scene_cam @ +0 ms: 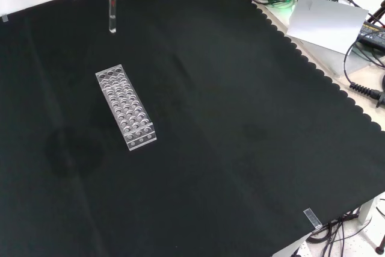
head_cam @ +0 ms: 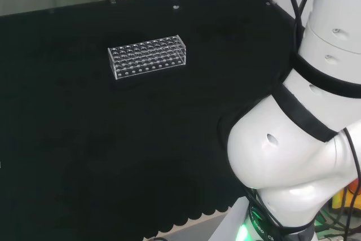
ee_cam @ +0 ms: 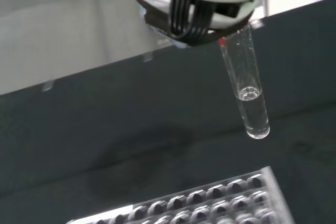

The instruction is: Shake the test tube.

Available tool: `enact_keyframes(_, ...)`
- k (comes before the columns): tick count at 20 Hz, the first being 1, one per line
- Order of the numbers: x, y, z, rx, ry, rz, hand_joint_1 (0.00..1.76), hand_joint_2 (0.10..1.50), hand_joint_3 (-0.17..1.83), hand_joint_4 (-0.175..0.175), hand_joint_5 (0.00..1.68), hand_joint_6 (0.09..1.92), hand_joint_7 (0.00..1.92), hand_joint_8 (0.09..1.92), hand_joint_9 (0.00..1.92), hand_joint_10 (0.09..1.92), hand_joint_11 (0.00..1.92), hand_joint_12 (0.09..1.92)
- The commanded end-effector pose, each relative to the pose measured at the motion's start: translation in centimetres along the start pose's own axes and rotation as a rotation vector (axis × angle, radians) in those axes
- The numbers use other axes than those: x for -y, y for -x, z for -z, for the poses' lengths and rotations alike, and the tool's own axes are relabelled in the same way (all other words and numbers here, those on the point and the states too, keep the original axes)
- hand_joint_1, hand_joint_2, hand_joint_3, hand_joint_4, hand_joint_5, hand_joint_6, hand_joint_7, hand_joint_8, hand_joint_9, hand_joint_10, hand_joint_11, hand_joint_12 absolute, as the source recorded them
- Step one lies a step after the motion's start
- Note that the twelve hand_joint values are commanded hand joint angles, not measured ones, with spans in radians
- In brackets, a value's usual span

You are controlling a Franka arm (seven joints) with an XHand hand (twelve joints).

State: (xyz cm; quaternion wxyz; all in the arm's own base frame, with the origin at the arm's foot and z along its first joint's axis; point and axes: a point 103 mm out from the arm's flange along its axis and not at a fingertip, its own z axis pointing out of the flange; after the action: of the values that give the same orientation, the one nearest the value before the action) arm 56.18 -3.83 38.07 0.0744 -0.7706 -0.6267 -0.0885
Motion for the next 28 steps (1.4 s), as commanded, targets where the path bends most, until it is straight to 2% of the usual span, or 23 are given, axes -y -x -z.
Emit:
enact_keyframes(1,1.1,11.2,1.4,0.152,0.009,-0.252,1.33,0.76,0.42,-0.175,1.39,0.09,1.41,0.60,1.68,0.41,1.27,0.87)
enact_keyframes(3,1.1,12.8,2.2,0.175,0.023,-0.292,1.33,0.76,0.42,-0.175,1.39,0.09,1.41,0.60,1.68,0.41,1.27,0.87)
enact_keyframes(5,1.1,13.9,2.9,0.192,0.029,-0.312,1.33,0.76,0.42,-0.175,1.39,0.09,1.41,0.60,1.68,0.41,1.27,0.87)
enact_keyframes(8,1.0,14.2,3.3,0.190,0.035,-0.314,1.33,0.76,0.42,-0.175,1.39,0.09,1.41,0.60,1.68,0.42,1.27,0.87)
enact_keyframes(11,0.8,13.2,3.0,0.165,0.034,-0.288,1.33,0.76,0.43,-0.175,1.39,0.09,1.41,0.60,1.68,0.42,1.27,0.87)
enact_keyframes(16,0.2,8.8,1.4,0.114,0.015,-0.199,1.33,0.76,0.43,-0.175,1.39,0.09,1.41,0.60,1.68,0.42,1.27,0.87)
enact_keyframes(23,-0.1,0.0,-1.4,0.028,-0.028,-0.044,1.33,0.76,0.43,-0.175,1.39,0.09,1.41,0.60,1.68,0.42,1.27,0.87)
enact_keyframes(28,0.6,-4.8,-2.6,-0.052,-0.066,0.043,1.33,0.75,0.43,-0.175,1.39,0.09,1.41,0.60,1.68,0.42,1.27,0.87)
